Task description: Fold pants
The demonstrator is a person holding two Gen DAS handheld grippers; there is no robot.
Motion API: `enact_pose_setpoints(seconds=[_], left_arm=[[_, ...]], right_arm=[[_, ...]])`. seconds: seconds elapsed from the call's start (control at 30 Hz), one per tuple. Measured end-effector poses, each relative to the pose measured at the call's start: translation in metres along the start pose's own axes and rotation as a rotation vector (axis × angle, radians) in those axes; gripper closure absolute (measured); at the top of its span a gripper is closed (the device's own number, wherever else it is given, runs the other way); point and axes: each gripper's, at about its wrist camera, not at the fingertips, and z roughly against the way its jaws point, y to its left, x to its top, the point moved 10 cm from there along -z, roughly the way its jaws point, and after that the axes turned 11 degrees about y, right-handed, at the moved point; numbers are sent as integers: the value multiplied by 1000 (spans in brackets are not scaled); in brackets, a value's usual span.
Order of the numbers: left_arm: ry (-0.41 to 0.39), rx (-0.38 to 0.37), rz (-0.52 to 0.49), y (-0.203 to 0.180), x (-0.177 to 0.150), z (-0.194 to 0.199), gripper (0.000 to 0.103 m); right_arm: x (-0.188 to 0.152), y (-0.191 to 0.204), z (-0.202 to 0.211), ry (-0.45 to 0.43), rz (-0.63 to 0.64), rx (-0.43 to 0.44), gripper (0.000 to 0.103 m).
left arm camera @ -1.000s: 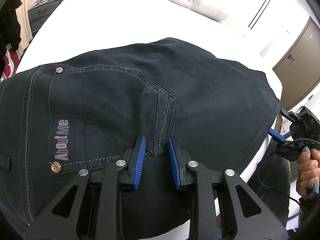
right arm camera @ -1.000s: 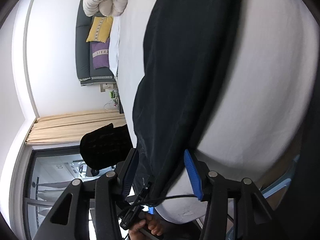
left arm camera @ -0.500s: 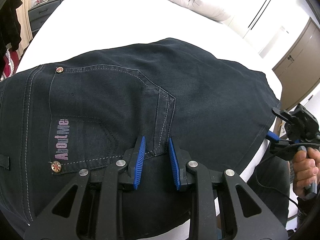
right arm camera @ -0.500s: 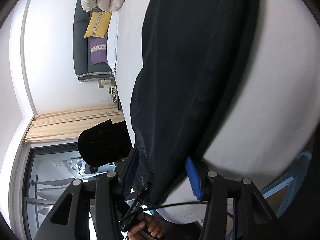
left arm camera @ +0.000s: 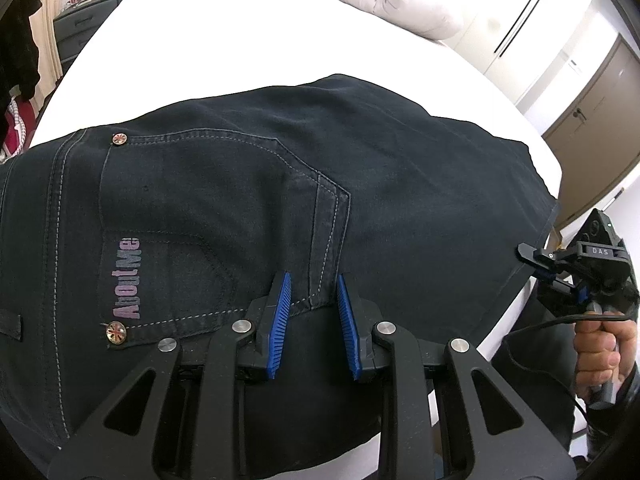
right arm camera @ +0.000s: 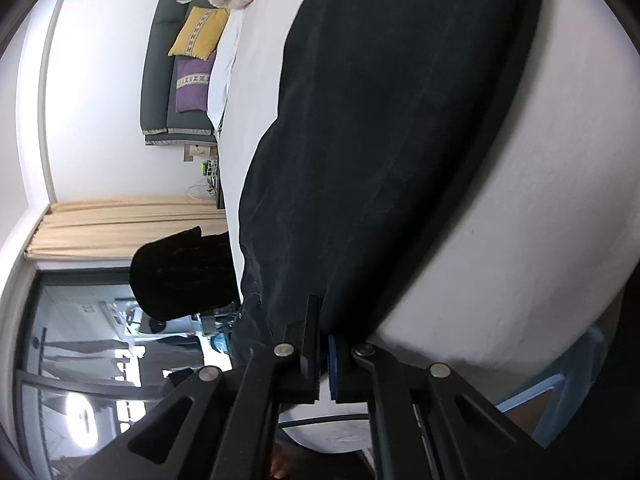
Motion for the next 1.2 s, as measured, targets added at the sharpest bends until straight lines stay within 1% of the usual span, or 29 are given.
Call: enact_pose_setpoints(seconds=[0.17,0.2,0.23,0.3,0.37,0.43,0.5,0.53,0.57,0.63,0.67,0.7,0.77,0.8,0.83,0.87,0.93,1.0,1.07,1.13,1.17,1.2], left_arm=[[-3,1,0,1,-1,2,79],[-3,2,0,1,-1,2,79],[-2,4,-1,1,-1,2,79],[-3,6,1,0,-1,3,79],[-3,9,11,0,0,4,79],[-2,17,9,-2,1,5,79],[0,20,3,-3,1,2,78],[0,21,1,-3,1,2,78],[0,20,0,-3,1,1,78],[1,17,-3,-3,1,1,78],[-4,11,-2,-3,1,2,78],[-3,8,-1,-3,1,2,78],[-5,6,4,-2,3,2,78],[-5,7,5,-2,3,2,78],[-4,10,4,-2,4,2,78],[-5,12,3,-3,3,4,78],[-8,14,4,-5,7,6,78],[-11,-5,10,-9,14,9,78],[-7,-36,14,-17,24,8,78],[-5,-51,-2,-30,38,5,78],[-3,-61,-9,-36,45,3,78],[-1,-72,-15,-42,50,2,78]], right_arm=[[-2,-4,0,1,-4,4,99],[-2,-4,0,3,-12,12,99],[-1,-5,1,7,-32,38,98],[2,-6,3,1,-58,65,95],[9,-6,11,-30,-61,68,92],[14,-5,19,-62,-50,55,92],[18,-8,25,-79,-53,56,93],[19,-12,26,-77,-57,43,100],[19,-17,29,-80,-72,45,100],[20,-23,36,-84,-107,81,101],[20,-24,40,-90,-116,86,99],[21,-25,45,-101,-122,88,97],[24,-25,66,-151,-119,58,94],[27,-23,75,-174,-108,37,89],[31,-19,90,-211,-89,0,89],[35,-14,99,-234,-74,-13,89],[45,5,113,-267,-13,-9,89],[53,24,111,-258,36,2,89],[62,48,92,-211,92,24,89],[67,71,58,-131,149,51,89],[69,77,43,-99,169,49,89],[73,80,25,-72,174,29,89]])
